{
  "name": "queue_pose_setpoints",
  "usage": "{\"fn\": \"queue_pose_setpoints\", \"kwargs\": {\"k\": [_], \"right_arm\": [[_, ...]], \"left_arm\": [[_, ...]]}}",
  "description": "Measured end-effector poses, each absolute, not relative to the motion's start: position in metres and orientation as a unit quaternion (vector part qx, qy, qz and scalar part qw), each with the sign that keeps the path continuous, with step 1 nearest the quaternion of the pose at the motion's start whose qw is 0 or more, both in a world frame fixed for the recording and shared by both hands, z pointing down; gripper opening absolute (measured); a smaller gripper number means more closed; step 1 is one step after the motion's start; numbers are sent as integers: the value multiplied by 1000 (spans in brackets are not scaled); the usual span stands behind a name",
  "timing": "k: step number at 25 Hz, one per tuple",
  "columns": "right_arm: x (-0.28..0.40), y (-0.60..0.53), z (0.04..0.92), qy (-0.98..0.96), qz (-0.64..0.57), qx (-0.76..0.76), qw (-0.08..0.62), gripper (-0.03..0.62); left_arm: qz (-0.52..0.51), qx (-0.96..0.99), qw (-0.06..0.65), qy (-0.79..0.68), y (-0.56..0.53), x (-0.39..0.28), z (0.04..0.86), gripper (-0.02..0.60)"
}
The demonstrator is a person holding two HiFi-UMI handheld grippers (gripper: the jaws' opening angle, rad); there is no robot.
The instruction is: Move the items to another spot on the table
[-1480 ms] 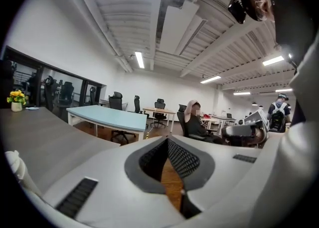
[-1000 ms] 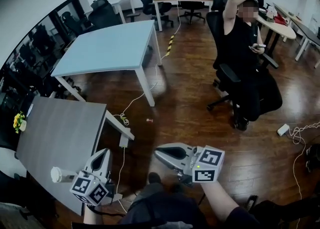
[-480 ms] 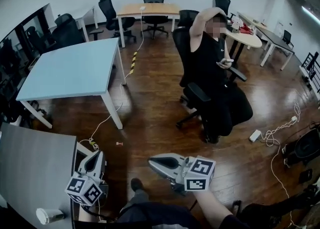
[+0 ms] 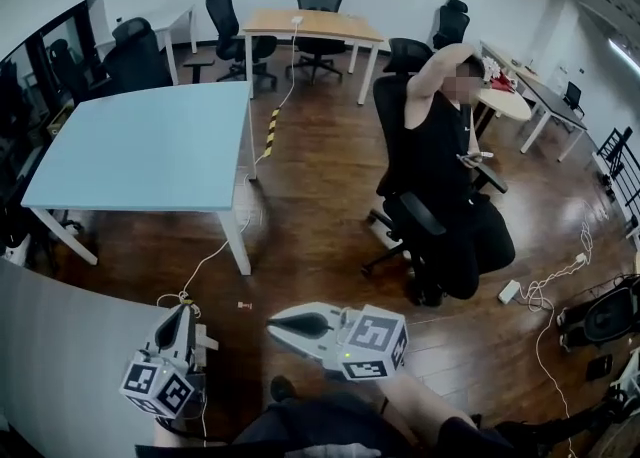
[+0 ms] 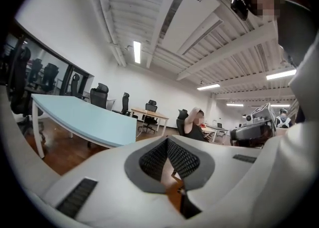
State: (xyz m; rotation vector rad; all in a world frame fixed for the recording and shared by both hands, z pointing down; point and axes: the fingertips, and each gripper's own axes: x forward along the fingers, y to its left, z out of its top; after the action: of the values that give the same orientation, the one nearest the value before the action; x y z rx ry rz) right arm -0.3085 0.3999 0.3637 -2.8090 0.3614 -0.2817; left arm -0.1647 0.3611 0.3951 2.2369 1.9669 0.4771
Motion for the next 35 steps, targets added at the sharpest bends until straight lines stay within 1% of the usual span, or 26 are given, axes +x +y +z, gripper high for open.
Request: {"fn": "queue_pose_setpoints", "kwargs": {"k": [5,9,14,17,21,27,32,35], "right_arm": [[-255,421,371,167,-96,-970,150,-15],[-216,424,377,221,-103,-959,147,-14],[-166,431,373,301,-95,-935,164,-15],[-142,456,372,334,-93,-921,178,-15],[-116,503,371,364,-95,-903,209,-15],[-80,555,375,419,-96,-875,224,-15],[-57,568,367,456,-88,-852,242,-15],[-46,564,366,477,-89,-841,240,-15]], "left_arm": [[153,768,60,619,366,-118,405,9],[152,798,67,579,351,-89,406,8],[158,840,45,517,342,-59,403,9],[161,861,36,482,357,-42,398,9],[154,884,12,442,391,-26,387,9],[156,913,0,377,424,-6,382,9],[164,927,-15,336,430,4,379,9],[159,933,-13,321,430,15,377,9]]}}
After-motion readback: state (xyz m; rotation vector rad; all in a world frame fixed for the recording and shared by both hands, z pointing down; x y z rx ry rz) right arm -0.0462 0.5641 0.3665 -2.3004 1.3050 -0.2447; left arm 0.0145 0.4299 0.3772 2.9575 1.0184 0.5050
